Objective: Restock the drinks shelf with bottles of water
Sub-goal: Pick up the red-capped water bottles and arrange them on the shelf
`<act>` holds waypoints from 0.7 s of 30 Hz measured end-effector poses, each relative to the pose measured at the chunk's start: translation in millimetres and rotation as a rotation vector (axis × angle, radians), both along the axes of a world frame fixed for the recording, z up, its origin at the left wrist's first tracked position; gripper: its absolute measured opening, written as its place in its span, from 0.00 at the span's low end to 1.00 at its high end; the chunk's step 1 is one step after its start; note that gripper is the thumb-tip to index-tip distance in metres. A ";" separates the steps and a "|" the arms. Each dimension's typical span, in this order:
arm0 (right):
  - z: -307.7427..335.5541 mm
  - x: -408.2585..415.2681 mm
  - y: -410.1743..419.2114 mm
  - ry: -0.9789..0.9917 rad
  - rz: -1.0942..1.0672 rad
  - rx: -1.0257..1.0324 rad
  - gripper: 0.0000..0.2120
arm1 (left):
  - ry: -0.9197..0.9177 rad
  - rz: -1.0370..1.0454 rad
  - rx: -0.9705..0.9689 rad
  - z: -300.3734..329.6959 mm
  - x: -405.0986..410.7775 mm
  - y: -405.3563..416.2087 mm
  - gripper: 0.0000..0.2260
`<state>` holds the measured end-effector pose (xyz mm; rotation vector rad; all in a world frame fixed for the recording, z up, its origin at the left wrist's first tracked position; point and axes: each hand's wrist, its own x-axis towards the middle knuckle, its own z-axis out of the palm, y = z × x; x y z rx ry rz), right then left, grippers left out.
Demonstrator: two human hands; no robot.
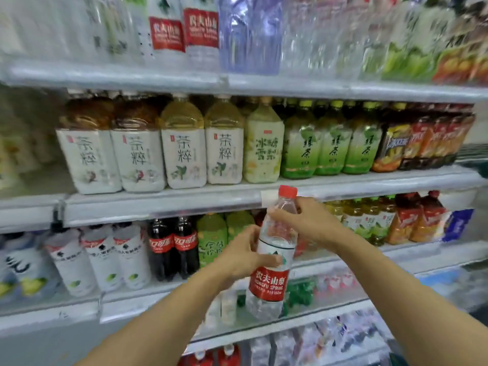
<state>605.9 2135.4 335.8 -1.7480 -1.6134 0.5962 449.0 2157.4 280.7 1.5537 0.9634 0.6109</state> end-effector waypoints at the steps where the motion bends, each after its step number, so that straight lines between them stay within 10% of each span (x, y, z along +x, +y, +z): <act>1: 14.7 -4.7 1.8 0.017 0.018 0.034 0.14 | -0.015 0.029 0.033 15.4 -4.9 0.5 0.20; 21: 175.7 -109.1 59.2 -0.100 0.150 0.499 0.22 | -0.221 0.484 0.420 227.9 -129.2 29.9 0.19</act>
